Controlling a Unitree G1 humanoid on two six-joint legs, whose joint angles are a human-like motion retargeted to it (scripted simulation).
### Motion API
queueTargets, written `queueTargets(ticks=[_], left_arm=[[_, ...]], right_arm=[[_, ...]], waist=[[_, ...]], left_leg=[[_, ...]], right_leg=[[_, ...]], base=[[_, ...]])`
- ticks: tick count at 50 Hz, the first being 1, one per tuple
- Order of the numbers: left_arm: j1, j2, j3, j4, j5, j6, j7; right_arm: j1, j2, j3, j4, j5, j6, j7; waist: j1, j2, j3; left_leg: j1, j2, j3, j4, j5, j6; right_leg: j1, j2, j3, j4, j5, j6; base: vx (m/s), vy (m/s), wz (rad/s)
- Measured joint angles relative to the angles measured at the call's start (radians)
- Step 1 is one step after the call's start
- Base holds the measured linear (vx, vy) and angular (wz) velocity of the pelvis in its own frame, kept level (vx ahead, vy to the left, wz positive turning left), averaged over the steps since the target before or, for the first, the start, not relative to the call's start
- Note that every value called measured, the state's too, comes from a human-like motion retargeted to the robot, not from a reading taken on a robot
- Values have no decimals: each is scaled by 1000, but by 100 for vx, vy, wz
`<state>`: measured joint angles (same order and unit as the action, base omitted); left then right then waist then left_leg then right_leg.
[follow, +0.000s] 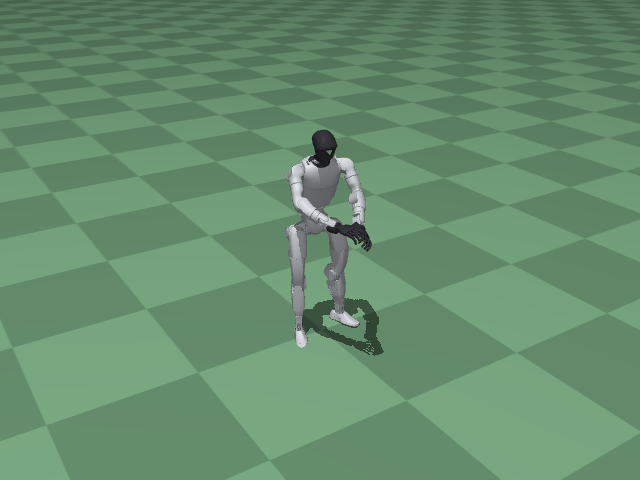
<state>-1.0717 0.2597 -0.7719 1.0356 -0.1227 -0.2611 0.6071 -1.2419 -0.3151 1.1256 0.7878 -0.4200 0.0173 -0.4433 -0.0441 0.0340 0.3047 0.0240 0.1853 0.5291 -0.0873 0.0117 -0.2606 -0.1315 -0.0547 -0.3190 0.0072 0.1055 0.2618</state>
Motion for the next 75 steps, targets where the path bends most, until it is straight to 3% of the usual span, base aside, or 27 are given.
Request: queueTargets(ticks=[3,6,11,16,20,28,31,35,40,45,50,57,60,65,71,75], left_arm=[[-42,30,73,-100,-21,-28,9],[35,150,113,-442,-11,-63,-32],[236,396,127,-995,102,-99,-37],[414,511,114,-1253,198,-91,-51],[457,450,65,-1157,264,-71,-54],[125,125,-60,-256,336,-7,120],[35,57,-61,-88,329,10,159],[38,126,-31,-316,317,1,195],[152,314,24,-826,358,-58,93],[337,420,87,-1130,329,-95,14],[442,348,74,-1067,327,-78,-37],[178,109,-14,-388,383,19,20],[77,64,-32,-262,363,38,88],[97,174,-14,-555,342,19,143],[361,350,72,-1029,289,-43,52],[513,375,118,-1135,298,-64,-12]], right_arm=[[-28,-19,-74,-73,16,2,-112],[-27,-150,-77,-328,18,-16,-172],[20,-432,-20,-814,-3,-83,-170],[112,-575,27,-1065,-39,-125,-105],[156,-535,49,-988,-65,-126,-77],[37,-162,115,-228,-93,-118,-58],[4,-107,95,-127,-79,-111,-75],[-17,-219,53,-334,-95,-78,-179],[24,-475,26,-768,-102,-107,-216],[149,-589,-3,-996,-74,-150,-218],[204,-514,41,-905,-88,-150,-189],[127,-262,37,-367,-83,-115,-124],[104,-220,-23,-308,-50,-94,-172],[90,-324,-52,-543,-64,-60,-270],[190,-535,-37,-954,-119,-76,-256],[287,-573,-35,-1056,-118,-112,-217]], waist=[[7,4,-9],[17,13,-30],[30,23,-58],[30,23,-37],[9,22,-3],[-24,28,28],[-22,39,18],[-11,60,4],[12,72,-35],[35,54,-49],[30,30,-28],[-9,17,-2],[-18,21,-9],[-7,35,-34],[38,37,-48],[45,31,-33]], left_leg=[[-6,3,1,0,6,0],[4,6,5,0,1,0],[24,0,13,0,-14,13],[25,-12,12,4,-22,35],[16,-13,4,0,-16,33],[-13,-9,-17,0,5,0],[-19,-20,-26,0,8,-1],[-1,-30,-42,0,3,0],[4,-41,-58,0,-4,7],[13,-40,-42,0,-12,23],[22,-23,-13,0,-15,30],[5,8,-20,0,1,6],[-6,7,-30,0,5,0],[-1,-2,-23,0,-1,11],[20,-2,16,0,-9,30],[23,5,31,3,-7,24]], right_leg=[[-1,7,-4,-9,8,0],[5,10,-2,-6,2,0],[8,-3,12,21,-19,0],[-1,-22,18,46,-30,0],[-6,-23,8,47,-27,0],[-8,-17,-24,19,-9,0],[-3,-28,-31,12,-7,0],[21,-46,-39,20,-25,0],[22,-67,-48,52,-50,0],[8,-69,-29,78,-62,0],[4,-43,-7,66,-51,0],[6,-4,-27,34,-29,0],[2,-5,-36,29,-24,0],[1,-16,-26,34,-27,0],[-3,-8,13,34,-23,0],[-6,4,25,28,-16,0]], base=[[-1,-2,-1],[11,-1,-3],[15,4,-7],[5,3,-1],[-4,-1,7],[-9,-1,16],[-1,4,19],[10,4,22],[11,2,18],[7,-2,-16],[-3,-7,-30],[-10,-7,3],[-2,-1,5],[2,1,-7],[4,-2,-35],[-3,-4,-21]])
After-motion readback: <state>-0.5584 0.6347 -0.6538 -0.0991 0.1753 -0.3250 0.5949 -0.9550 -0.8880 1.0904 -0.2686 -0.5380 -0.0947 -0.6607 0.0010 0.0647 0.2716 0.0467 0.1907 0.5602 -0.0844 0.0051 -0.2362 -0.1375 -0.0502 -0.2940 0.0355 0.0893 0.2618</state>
